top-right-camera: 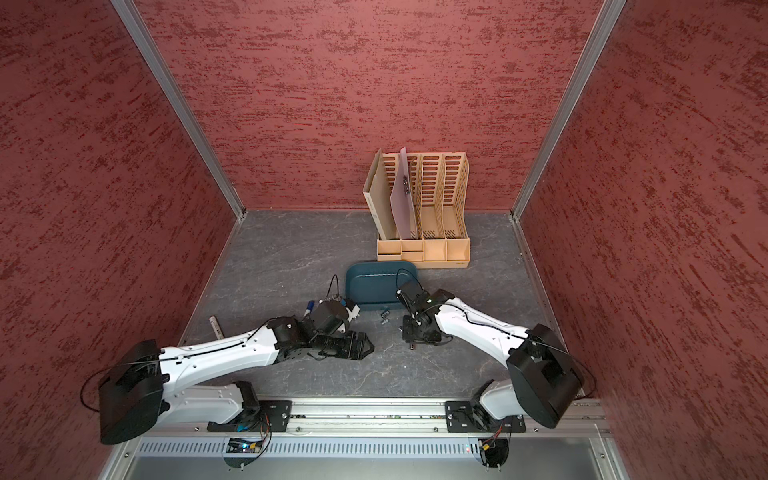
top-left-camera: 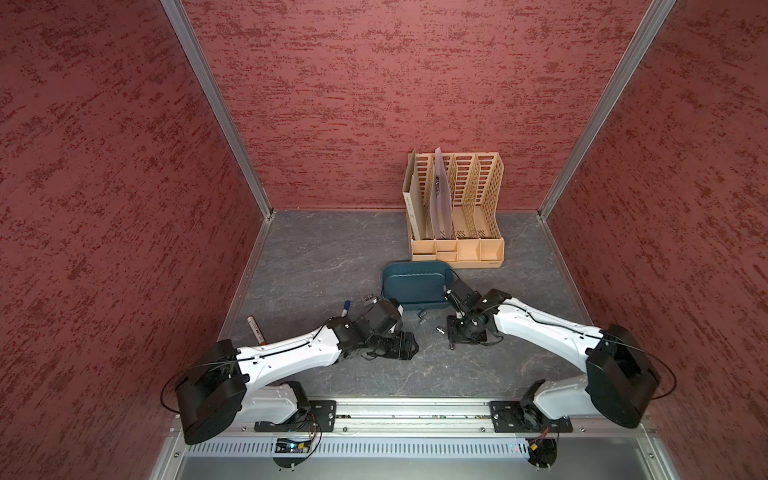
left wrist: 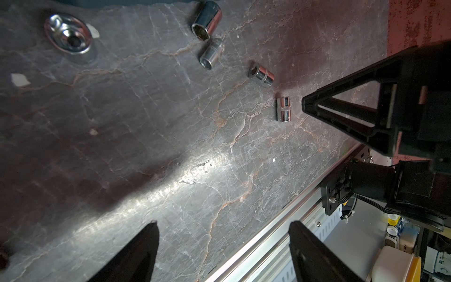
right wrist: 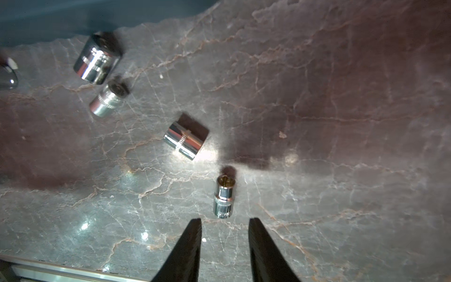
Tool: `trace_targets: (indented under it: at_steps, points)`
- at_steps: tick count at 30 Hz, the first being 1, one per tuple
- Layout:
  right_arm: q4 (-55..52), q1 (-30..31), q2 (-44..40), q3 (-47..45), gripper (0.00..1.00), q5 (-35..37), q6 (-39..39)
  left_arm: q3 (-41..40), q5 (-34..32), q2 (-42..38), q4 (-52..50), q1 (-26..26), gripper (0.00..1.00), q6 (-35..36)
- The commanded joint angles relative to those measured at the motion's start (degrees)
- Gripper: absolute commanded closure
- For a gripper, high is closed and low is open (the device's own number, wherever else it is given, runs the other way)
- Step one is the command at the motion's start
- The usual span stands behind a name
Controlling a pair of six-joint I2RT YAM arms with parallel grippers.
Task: Put the socket on the desktop into the storage box
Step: Pick up the socket head at the center of the board.
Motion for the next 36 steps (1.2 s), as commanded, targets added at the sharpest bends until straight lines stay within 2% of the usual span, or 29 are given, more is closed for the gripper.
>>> trace_targets:
  at_steps: [1,19,22,27,36]
  points:
    - [1.9,1.0,2.8,0.3,0.65,1.8,1.3,-0.8,-1.0,-0.7,0.7,-0.3,0.14,0.7]
    - [4.5,1.8,9.2,-0.2,0.74,1.7,1.9,-2.0,-1.3,-1.4,1.4,-0.3,0.14,-0.5]
    - [4.7,1.8,9.1,-0.4,0.76,1.6,1.9,-2.2,-1.5,-1.5,1.4,-0.3,0.14,-0.7]
    - [4.5,1.8,8.7,-0.2,0.84,1.4,1.7,-2.2,-1.8,-1.9,1.4,-0.3,0.14,-1.0]
    - [1.9,1.9,5.0,2.0,0.85,1.9,1.1,-3.3,-0.1,-3.3,3.2,1.6,0.13,-2.7]
